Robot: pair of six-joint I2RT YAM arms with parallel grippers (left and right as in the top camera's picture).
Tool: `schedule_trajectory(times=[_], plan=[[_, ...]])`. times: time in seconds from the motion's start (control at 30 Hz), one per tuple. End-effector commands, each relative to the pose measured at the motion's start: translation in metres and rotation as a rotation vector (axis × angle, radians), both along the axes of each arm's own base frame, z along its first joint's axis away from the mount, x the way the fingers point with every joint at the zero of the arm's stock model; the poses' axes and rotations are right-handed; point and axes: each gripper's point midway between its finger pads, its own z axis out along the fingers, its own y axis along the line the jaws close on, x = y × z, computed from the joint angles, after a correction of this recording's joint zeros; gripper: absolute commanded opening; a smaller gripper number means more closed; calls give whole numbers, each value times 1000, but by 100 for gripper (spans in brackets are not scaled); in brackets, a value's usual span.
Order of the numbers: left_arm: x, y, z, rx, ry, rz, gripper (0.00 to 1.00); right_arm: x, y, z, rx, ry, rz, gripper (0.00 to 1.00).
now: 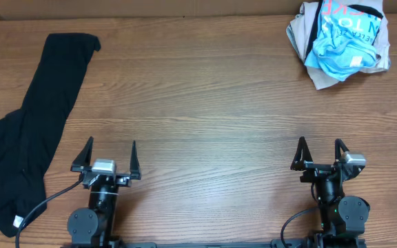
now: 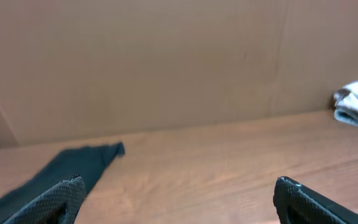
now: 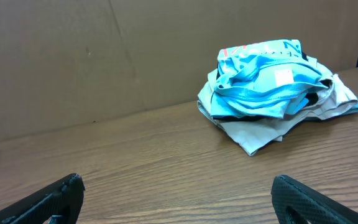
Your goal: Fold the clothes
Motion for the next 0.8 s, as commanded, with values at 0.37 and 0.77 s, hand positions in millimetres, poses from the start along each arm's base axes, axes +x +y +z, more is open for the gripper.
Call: schedule_trajectory(times=[0.37,0.77], plan=[[0,13,-40,21,154,73,100,0,0,-1,3,-8,0,100],[0,13,-40,21,154,73,100,0,0,-1,3,-8,0,100]])
